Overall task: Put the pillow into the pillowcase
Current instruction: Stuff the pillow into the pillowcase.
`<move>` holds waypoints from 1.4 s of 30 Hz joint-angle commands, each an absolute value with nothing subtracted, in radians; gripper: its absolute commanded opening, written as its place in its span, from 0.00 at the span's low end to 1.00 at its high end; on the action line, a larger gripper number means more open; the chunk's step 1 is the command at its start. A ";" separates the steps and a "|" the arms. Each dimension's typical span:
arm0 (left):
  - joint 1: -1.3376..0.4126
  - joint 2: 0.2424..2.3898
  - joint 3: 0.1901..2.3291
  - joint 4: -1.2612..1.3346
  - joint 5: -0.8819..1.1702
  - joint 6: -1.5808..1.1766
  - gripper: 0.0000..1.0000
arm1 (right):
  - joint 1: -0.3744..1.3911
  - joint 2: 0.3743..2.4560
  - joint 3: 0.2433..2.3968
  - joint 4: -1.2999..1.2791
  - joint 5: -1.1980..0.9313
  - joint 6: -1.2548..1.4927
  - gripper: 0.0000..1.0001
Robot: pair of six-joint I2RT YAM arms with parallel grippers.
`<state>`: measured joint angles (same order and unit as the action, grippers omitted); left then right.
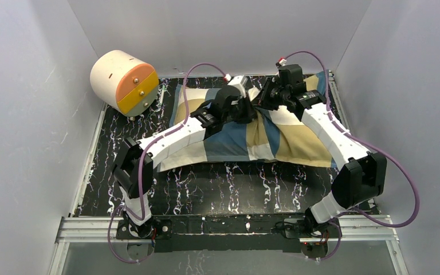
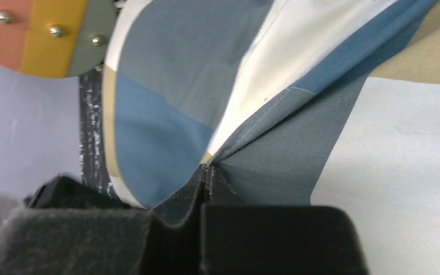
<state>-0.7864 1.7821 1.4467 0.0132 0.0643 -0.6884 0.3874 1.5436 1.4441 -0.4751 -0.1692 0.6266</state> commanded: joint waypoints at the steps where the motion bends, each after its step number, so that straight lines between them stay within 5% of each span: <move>1: -0.865 1.808 1.617 -0.089 0.040 -0.687 0.00 | 0.446 1.493 1.482 -0.289 -0.290 0.763 0.01; 7: -0.874 1.804 1.619 -0.154 0.015 -0.664 0.00 | 0.461 1.446 1.434 -0.249 -0.197 0.766 0.02; 10: -0.870 1.748 1.575 -0.226 -0.074 -0.623 0.03 | 0.438 1.438 1.454 -0.430 -0.072 0.711 0.25; 15: -0.792 1.601 1.424 -0.302 -0.089 -0.606 0.28 | 0.390 1.365 1.441 -0.617 0.034 0.639 0.46; 21: -0.738 1.532 1.382 -0.214 0.037 -0.548 0.39 | 0.361 1.288 1.400 -0.687 0.083 0.566 0.43; 29: -0.744 1.821 1.717 -0.173 0.107 -0.582 0.50 | 0.215 1.392 1.493 -0.678 -0.038 0.505 0.48; 38: -0.771 2.099 1.959 -0.278 -0.017 -0.553 0.49 | 0.188 1.486 1.510 -0.669 -0.174 0.496 0.48; 42: -0.775 2.111 1.976 -0.287 -0.026 -0.556 0.16 | 0.188 1.483 1.446 -0.619 -0.195 0.504 0.48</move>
